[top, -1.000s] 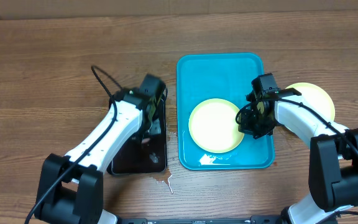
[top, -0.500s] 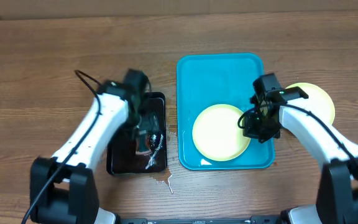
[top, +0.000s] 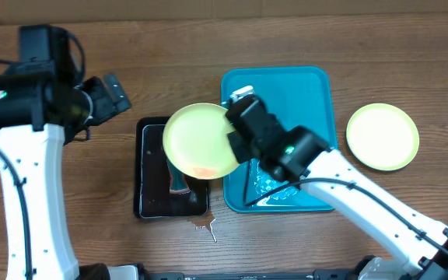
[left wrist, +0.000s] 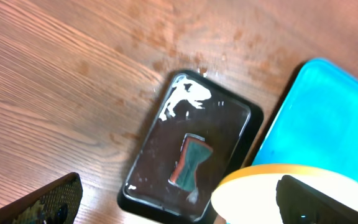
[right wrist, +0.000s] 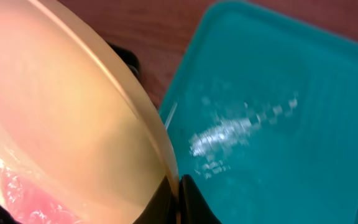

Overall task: Clean dirty plates on tray and stack at the side
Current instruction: 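Lift the yellow plate with the right gripper and tilt it over the black tray, then carry the yellow plate right and stack it on the plate pile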

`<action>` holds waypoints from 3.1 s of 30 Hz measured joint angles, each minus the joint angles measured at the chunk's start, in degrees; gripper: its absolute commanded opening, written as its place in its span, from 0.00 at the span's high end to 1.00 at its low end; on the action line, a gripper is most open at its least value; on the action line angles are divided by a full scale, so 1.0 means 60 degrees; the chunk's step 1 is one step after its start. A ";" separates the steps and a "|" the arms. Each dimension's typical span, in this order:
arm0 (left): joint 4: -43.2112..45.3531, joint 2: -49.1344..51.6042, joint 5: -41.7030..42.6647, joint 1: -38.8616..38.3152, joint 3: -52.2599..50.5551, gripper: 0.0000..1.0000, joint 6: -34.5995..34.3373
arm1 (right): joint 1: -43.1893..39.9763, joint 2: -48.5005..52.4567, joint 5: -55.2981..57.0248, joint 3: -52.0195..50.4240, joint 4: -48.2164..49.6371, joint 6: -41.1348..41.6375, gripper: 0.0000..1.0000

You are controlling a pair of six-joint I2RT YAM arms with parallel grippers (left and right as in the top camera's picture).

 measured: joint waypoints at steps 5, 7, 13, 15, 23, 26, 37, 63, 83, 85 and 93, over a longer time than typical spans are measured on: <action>-0.0182 -0.0240 0.0000 0.0200 0.0109 0.00 0.0029 | 0.1107 0.0419 0.2073 0.0000 0.0841 -0.0066 0.96; -0.0189 -0.0204 0.0004 0.0200 0.0109 0.00 0.0029 | 0.1443 0.0488 0.2670 0.0000 0.1024 -0.0066 0.96; -0.0193 -0.0186 0.0004 0.0200 0.0109 0.00 0.0029 | 0.2452 0.0492 0.4532 0.0000 0.1096 -0.0080 0.96; -0.0193 -0.0186 0.0004 0.0200 0.0109 0.00 0.0029 | 0.2776 0.0492 0.5125 0.0000 0.1100 -0.0095 0.96; -0.0193 -0.0186 0.0004 0.0200 0.0109 0.00 0.0029 | 0.4054 0.0492 0.6867 0.0000 0.1096 -0.0109 0.96; -0.0193 -0.0186 0.0004 0.0200 0.0109 0.00 0.0029 | 0.4382 0.0492 0.7340 0.0000 0.1100 -0.0102 0.96; -0.0193 -0.0186 0.0004 0.0200 0.0109 0.00 0.0029 | 0.4761 0.0492 0.8429 0.0000 0.1100 -0.0131 0.96; -0.0193 -0.0186 0.0004 0.0200 0.0109 0.00 0.0029 | -0.2109 0.0488 -0.0969 0.1515 -0.0663 0.1894 0.96; -0.0197 -0.0186 0.0007 0.0200 0.0109 0.00 0.0029 | -1.2604 0.0903 -0.3577 -0.0936 -0.2375 0.2386 0.96; -0.0193 -0.0186 0.0004 0.0200 0.0109 0.00 0.0029 | -1.2593 0.1005 -0.3581 -0.1388 -0.2171 0.2328 0.87; -0.0197 -0.0186 0.0004 0.0200 0.0109 0.00 0.0029 | -1.2517 0.0980 -0.4342 -0.1315 -0.2761 0.1971 0.50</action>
